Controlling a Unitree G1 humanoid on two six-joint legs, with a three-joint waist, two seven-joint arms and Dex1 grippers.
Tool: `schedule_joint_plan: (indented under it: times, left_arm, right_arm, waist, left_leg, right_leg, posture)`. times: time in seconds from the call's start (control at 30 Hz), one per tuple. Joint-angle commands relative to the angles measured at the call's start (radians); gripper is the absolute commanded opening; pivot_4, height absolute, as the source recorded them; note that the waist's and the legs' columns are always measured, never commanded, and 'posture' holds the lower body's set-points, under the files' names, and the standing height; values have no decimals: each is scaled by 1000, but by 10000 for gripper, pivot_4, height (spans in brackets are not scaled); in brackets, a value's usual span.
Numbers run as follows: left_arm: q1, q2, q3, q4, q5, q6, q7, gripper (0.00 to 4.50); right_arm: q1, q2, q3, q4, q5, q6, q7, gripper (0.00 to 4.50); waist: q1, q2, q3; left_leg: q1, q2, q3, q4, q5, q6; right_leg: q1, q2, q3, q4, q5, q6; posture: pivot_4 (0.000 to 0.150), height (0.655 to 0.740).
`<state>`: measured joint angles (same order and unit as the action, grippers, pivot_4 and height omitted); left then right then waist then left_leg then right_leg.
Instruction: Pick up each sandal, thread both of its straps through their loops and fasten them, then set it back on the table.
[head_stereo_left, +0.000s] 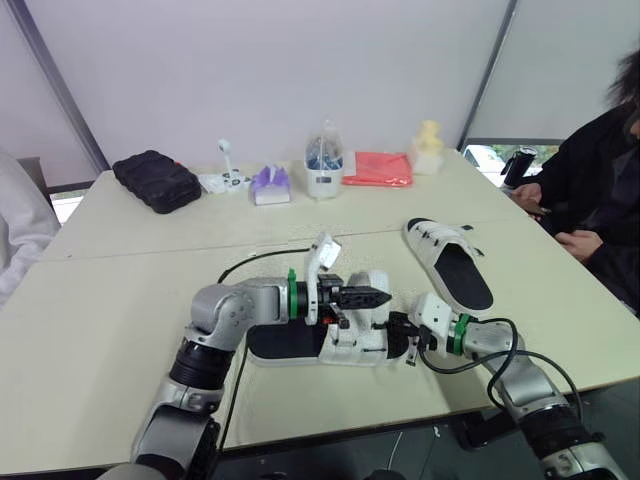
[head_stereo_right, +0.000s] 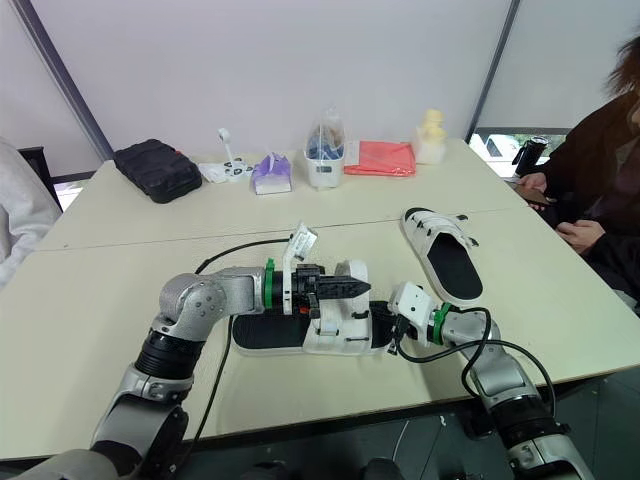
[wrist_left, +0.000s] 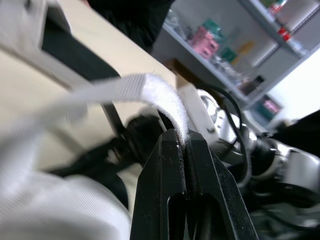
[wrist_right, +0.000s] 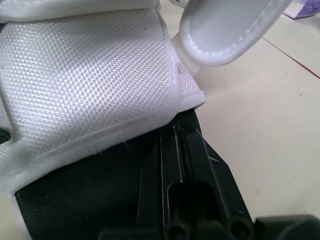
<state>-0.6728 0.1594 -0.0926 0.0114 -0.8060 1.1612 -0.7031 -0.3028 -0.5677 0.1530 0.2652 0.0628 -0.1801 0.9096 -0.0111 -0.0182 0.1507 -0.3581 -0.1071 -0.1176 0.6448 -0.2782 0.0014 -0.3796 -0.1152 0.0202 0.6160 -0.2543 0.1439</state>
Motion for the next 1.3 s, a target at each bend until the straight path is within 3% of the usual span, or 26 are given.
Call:
schedule_joint_plan:
  times: [0.03,0.53,0.77,1.3]
  left_arm:
    - [-2,-8,24,22,-12,19,12,301]
    - [52,15,-78,35,84,-47,-26,301]
    - [47,-34,-14,45,32,14,-3,301]
    - [46,-24,-2,31,20,41,-25,301]
  right_arm:
    - [28,6,40,78,-45,57,3,0]
    - [36,12,41,72,-44,61,-4,0]
    - [38,15,42,73,-45,59,-9,0]
    - [44,19,43,72,-46,60,-15,0]
  waist:
    - [-1,0,0]
    - [-1,0,0]
    - [-1,0,0]
    - [-2,-1,1]
  left_leg:
    - [0,0,0,0,0,0]
    - [0,0,0,0,-2,-3]
    - [0,0,0,0,-2,-3]
    - [0,1,0,-1,-2,-3]
  right_leg:
    - [0,0,0,0,0,0]
    - [1,0,0,-1,0,0]
    - [1,0,0,-1,0,0]
    - [1,0,0,-2,0,0]
  posture:
    - [1500,7400]
    - [1500,7400]
    - [1500,7400]
    - [1500,7400]
